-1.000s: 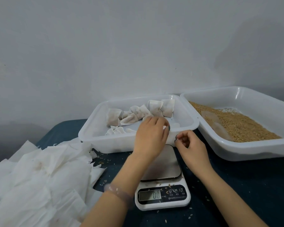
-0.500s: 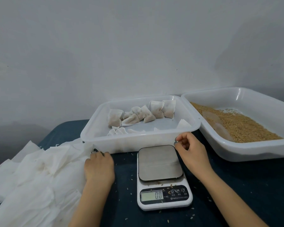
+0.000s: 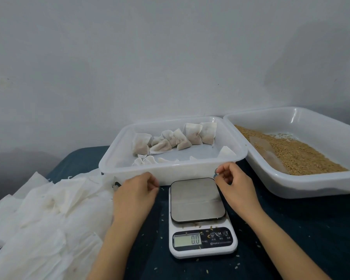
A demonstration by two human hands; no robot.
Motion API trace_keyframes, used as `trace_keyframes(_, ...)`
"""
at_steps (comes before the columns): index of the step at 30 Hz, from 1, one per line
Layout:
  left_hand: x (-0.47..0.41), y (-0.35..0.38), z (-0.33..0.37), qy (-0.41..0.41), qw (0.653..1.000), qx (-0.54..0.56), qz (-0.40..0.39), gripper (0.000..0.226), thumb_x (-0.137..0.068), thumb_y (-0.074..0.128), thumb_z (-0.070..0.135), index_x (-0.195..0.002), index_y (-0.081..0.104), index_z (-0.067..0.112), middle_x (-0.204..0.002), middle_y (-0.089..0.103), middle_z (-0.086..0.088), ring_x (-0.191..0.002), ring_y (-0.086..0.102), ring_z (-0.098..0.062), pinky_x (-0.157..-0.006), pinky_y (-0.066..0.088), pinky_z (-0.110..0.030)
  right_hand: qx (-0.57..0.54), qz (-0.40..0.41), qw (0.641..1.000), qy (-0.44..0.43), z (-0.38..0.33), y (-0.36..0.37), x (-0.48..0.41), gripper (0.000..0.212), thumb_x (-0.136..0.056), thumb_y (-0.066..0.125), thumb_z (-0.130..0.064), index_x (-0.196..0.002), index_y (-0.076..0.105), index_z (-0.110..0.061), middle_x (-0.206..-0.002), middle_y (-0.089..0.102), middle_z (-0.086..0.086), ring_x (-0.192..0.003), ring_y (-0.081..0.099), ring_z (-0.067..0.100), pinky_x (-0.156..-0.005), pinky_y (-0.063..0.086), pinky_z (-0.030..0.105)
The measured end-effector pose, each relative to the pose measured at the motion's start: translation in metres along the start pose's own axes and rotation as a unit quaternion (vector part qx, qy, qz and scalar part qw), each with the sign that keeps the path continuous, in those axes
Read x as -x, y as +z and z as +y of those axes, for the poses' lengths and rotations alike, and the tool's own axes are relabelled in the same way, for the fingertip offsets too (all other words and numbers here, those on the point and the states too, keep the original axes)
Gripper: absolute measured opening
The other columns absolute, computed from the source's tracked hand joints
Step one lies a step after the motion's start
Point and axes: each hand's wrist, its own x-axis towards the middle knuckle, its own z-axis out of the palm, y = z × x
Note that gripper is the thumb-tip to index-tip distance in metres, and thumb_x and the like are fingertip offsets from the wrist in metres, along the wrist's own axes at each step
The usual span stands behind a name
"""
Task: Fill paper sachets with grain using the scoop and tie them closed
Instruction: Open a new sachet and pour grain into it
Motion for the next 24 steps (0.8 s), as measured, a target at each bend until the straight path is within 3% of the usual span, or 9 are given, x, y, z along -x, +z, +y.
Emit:
trace_keyframes(2, 0.0, 0.001, 0.001, 0.0, 0.996, 0.085, 0.0, 0.013, -0.081, 0.07, 0.024, -0.079, 0.064, 0.035, -0.072, 0.065, 0.022, -0.073, 0.058, 0.004, -0.062, 0.042, -0.021, -0.002, 0.001, 1.0, 0.001, 0.0, -0.001, 0.0, 0.02, -0.087, 0.066, -0.015, -0.085, 0.058, -0.033, -0.083, 0.063, -0.01, -0.076, 0.056, 0.0, -0.065, 0.044, 0.02)
trace_keyframes(4, -0.002, 0.001, -0.001, -0.014, 0.984, 0.177, -0.006, 0.017, -0.083, 0.074, 0.02, -0.077, 0.066, 0.034, -0.071, 0.067, 0.017, -0.066, 0.06, 0.002, -0.065, 0.05, -0.026, -0.004, 0.0, 1.0, -0.001, 0.0, -0.001, 0.001, 0.02, -0.087, 0.066, -0.015, -0.086, 0.057, -0.033, -0.083, 0.063, -0.01, -0.077, 0.056, 0.0, -0.066, 0.044, 0.019)
trace_keyframes(8, -0.005, -0.003, -0.002, -0.042, 0.929, 0.368, 0.002, 0.013, -0.086, 0.075, 0.015, -0.081, 0.07, 0.026, -0.078, 0.071, 0.011, -0.066, 0.066, -0.004, -0.064, 0.052, -0.021, -0.012, -0.003, 1.0, -0.007, -0.002, 0.0, 0.001, 0.02, -0.087, 0.066, -0.014, -0.086, 0.058, -0.032, -0.083, 0.063, -0.01, -0.076, 0.056, 0.0, -0.064, 0.043, 0.018)
trace_keyframes(11, -0.007, -0.006, 0.0, -0.045, 0.906, 0.416, 0.067, 0.009, -0.089, 0.073, 0.014, -0.086, 0.069, 0.022, -0.077, 0.069, 0.015, -0.063, 0.062, 0.003, -0.058, 0.05, -0.014, -0.041, -0.026, 0.999, -0.022, -0.006, 0.0, 0.003, 0.019, -0.087, 0.067, -0.012, -0.088, 0.061, -0.031, -0.08, 0.063, -0.01, -0.074, 0.058, 0.003, -0.064, 0.046, 0.014)
trace_keyframes(15, -0.005, -0.004, 0.006, -0.07, 0.862, 0.494, 0.093, 0.004, -0.092, 0.068, 0.014, -0.09, 0.067, 0.017, -0.083, 0.066, 0.005, -0.056, 0.06, -0.002, -0.051, 0.05, -0.015, -0.059, -0.114, 0.988, -0.092, -0.018, 0.001, 0.01, 0.018, -0.09, 0.068, -0.013, -0.092, 0.068, -0.031, -0.086, 0.066, -0.017, -0.078, 0.058, 0.003, -0.068, 0.044, 0.011)
trace_keyframes(18, 0.0, 0.0, 0.012, -0.043, 0.863, 0.498, 0.077, 0.007, -0.092, 0.069, 0.017, -0.087, 0.066, 0.022, -0.082, 0.066, 0.011, -0.059, 0.055, 0.0, -0.051, 0.046, -0.014, -0.071, -0.184, 0.971, -0.134, -0.029, 0.006, 0.016, 0.009, -0.093, 0.065, -0.031, -0.099, 0.071, -0.029, -0.091, 0.071, -0.016, -0.087, 0.064, 0.007, -0.071, 0.044, 0.013)
trace_keyframes(21, 0.005, 0.005, 0.02, 0.023, 0.872, 0.488, 0.028, 0.014, -0.092, 0.068, 0.014, -0.084, 0.065, 0.026, -0.079, 0.064, 0.016, -0.057, 0.053, -0.001, -0.052, 0.042, -0.014, -0.091, -0.239, 0.959, -0.119, -0.036, 0.009, 0.022, 0.039, -0.09, 0.052, -0.059, -0.11, 0.071, -0.031, -0.103, 0.072, -0.018, -0.098, 0.065, 0.007, -0.078, 0.05, 0.024)
trace_keyframes(24, 0.01, 0.009, 0.027, 0.075, 0.892, 0.447, 0.004, 0.02, -0.09, 0.07, 0.015, -0.083, 0.066, 0.033, -0.084, 0.067, 0.013, -0.05, 0.051, -0.014, -0.049, 0.041, -0.02, -0.126, -0.273, 0.949, -0.092, -0.038, 0.01, 0.024, 0.042, -0.091, 0.055, -0.057, -0.117, 0.07, -0.027, -0.108, 0.072, -0.013, -0.097, 0.066, 0.005, -0.08, 0.055, 0.033)
